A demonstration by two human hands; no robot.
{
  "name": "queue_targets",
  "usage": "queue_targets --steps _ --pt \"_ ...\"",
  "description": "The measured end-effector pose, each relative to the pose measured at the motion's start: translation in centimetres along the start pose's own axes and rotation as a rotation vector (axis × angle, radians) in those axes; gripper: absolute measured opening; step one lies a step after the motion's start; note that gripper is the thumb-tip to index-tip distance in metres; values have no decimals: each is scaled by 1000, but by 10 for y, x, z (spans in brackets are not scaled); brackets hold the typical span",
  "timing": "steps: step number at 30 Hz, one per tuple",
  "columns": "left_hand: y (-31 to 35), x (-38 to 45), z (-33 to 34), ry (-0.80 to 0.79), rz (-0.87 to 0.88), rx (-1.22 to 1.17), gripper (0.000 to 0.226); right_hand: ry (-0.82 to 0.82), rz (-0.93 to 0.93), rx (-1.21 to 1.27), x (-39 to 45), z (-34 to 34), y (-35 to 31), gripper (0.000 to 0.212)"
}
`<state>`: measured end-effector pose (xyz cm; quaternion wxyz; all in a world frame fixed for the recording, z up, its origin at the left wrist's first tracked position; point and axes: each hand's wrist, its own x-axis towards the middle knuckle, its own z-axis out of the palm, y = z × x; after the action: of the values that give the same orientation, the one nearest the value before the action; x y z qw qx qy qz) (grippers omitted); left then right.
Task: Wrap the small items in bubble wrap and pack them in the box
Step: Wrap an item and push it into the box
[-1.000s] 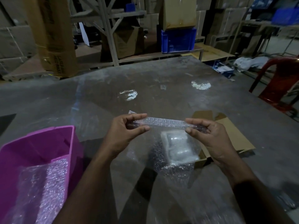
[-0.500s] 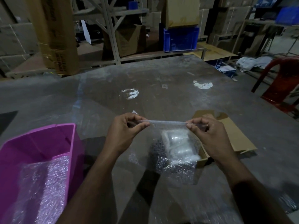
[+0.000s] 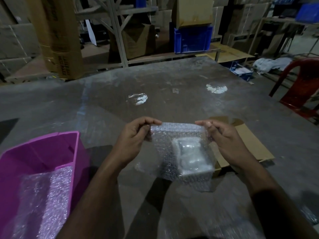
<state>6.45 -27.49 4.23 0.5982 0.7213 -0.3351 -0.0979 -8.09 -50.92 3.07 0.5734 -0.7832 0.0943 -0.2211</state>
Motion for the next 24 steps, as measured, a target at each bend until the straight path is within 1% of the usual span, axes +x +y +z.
queue_targets --steps 1,3,4,6,7,8,10,11,12,13,15,16,19,21,23,24 --pt "1 0 0 -8 -17 -24 33 -34 28 14 -1 -1 -1 26" --pt "7 -1 -2 -50 -51 -75 21 -92 68 39 -1 -3 -1 25" --pt "9 -2 -2 -68 -66 -73 26 -96 67 31 -1 -4 0 23" --pt "8 -3 -2 -69 -83 -42 37 -43 23 -45 1 -3 3 11" --pt "7 -2 -2 -63 -85 -27 36 -21 -2 -92 2 -3 3 4" --pt "6 -1 -2 -58 -77 -6 33 -15 -17 -140 3 -4 5 10" --pt "2 1 -3 -26 -45 52 20 -52 -14 -197 5 -6 10 29" --pt "1 1 -4 -1 -26 85 14 -72 -20 -206 6 -7 12 34" --pt "0 2 -6 17 -7 119 10 -90 -30 -214 5 -7 13 35" --pt "-1 2 -7 19 15 157 8 -98 -34 -214 5 -7 13 31" --pt "-2 3 -8 -11 44 222 7 -82 -38 -179 4 -6 11 18" --pt "-3 3 -8 -26 36 217 8 -68 -46 -154 4 -6 10 23" --pt "-3 2 -8 -80 -31 78 8 -23 -51 -137 3 -5 10 33" --pt "-4 0 -7 -88 -46 50 16 -10 -39 -126 3 -2 8 39" --pt "-1 -2 -6 -82 -38 34 17 -1 -24 -124 3 0 7 38" --pt "1 -3 -5 -78 -35 15 17 -8 -15 -121 2 2 7 32"
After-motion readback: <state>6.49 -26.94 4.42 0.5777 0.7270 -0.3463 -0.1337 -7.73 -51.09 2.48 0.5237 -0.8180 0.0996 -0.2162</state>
